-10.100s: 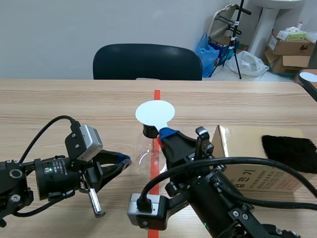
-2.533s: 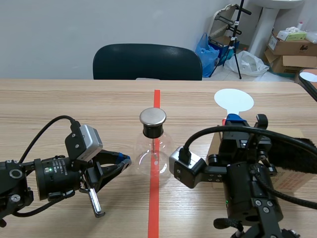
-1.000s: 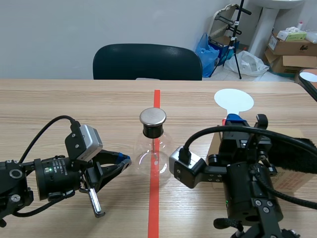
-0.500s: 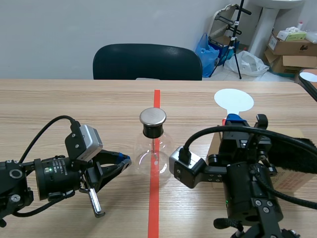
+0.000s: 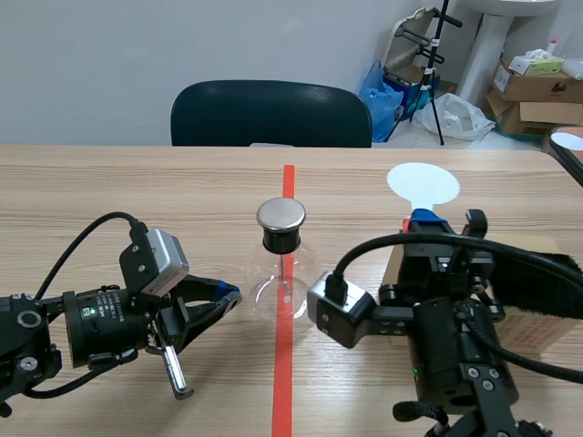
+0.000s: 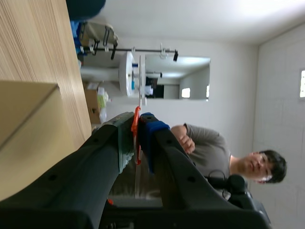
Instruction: Do the electroscope experiment
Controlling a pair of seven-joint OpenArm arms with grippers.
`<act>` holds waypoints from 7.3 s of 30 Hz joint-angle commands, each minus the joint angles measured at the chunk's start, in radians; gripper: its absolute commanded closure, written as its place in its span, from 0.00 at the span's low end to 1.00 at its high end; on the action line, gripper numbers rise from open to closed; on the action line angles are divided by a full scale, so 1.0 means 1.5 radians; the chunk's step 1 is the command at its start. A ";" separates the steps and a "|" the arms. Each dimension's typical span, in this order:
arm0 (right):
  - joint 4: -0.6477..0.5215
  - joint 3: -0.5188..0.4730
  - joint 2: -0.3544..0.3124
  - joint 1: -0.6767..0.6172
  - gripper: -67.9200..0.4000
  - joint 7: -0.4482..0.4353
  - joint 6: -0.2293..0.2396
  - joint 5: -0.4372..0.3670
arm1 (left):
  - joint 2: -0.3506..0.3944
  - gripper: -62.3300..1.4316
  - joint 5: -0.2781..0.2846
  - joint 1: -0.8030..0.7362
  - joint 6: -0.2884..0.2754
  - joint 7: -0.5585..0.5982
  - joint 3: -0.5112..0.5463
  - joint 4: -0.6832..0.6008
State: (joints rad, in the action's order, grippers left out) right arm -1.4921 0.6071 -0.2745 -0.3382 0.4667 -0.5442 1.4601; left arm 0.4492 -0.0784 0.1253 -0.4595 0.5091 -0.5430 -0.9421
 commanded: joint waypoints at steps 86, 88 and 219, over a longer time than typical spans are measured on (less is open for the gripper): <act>-0.006 -0.003 -0.002 0.013 0.98 -0.351 -0.005 0.000 | -0.003 0.94 0.009 0.005 0.001 0.012 0.002 -0.012; -0.006 -0.003 -0.002 0.013 0.98 -0.351 -0.005 0.000 | -0.003 0.94 0.009 0.005 0.001 0.012 0.002 -0.012; -0.006 -0.003 -0.002 0.013 0.98 -0.302 -0.005 0.000 | -0.003 0.94 0.009 0.005 0.001 0.012 0.002 -0.012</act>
State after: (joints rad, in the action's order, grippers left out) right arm -1.4921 0.6071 -0.2745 -0.3328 0.0147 -0.5407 1.4601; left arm 0.4492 -0.0784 0.1249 -0.4595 0.5091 -0.5430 -0.9421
